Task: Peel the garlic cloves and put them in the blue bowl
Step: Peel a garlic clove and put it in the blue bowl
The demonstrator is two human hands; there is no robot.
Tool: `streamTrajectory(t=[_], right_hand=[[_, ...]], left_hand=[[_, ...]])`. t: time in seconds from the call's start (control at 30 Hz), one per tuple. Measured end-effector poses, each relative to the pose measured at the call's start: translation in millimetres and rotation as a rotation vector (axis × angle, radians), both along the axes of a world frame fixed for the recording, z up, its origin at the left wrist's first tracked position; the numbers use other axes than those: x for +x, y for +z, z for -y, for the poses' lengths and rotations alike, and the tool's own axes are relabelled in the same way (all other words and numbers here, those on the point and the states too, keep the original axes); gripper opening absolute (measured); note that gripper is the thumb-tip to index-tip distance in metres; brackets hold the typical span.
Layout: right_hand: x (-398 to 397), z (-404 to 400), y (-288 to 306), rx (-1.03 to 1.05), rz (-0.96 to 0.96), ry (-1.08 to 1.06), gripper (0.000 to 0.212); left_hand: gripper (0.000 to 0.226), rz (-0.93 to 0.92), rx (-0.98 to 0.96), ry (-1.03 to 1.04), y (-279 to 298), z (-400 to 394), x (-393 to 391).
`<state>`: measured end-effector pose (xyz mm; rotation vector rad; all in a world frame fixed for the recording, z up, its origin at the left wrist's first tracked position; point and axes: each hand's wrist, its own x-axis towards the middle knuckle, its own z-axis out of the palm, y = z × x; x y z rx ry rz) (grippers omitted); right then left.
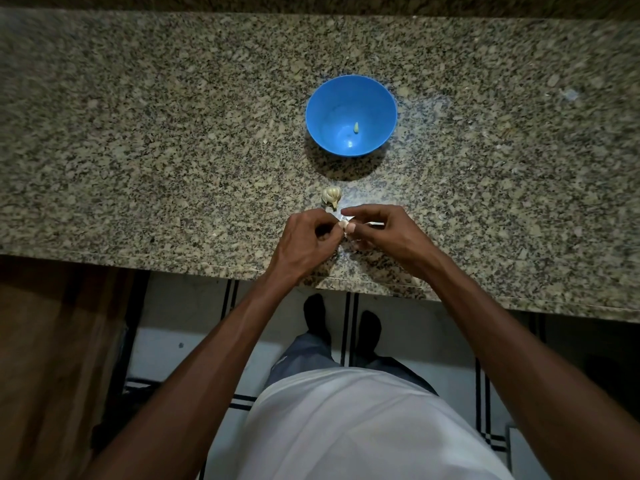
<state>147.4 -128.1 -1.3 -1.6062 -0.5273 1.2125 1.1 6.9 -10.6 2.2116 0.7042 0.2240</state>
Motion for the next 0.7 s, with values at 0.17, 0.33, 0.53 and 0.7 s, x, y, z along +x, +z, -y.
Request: streamTrajectory(t=[0.17, 0.33, 0.53, 0.7], right_hand=[[-2.9, 0.5, -6.4, 0.010, -0.129, -0.089, 0.019], [-4.7, 0.5, -7.1, 0.012, -0.233, -0.138, 0.019], [-4.7, 2.8, -13.6, 0.019, -0.241, -0.163, 0.018], [-3.7, 7.3, -15.4, 0.021, -0.172, -0.169, 0.023]], left_hand=[[0.017, 0.009, 0.002, -0.008, 0.5, 1.9, -1.3], [0.017, 0.030, -0.041, 0.031, -0.8, 1.5, -3.7], [0.017, 0.020, -0.080, 0.093, -3.2, -0.1, -7.3], [0.015, -0.035, -0.187, 0.215, -11.8, 0.1, -9.7]])
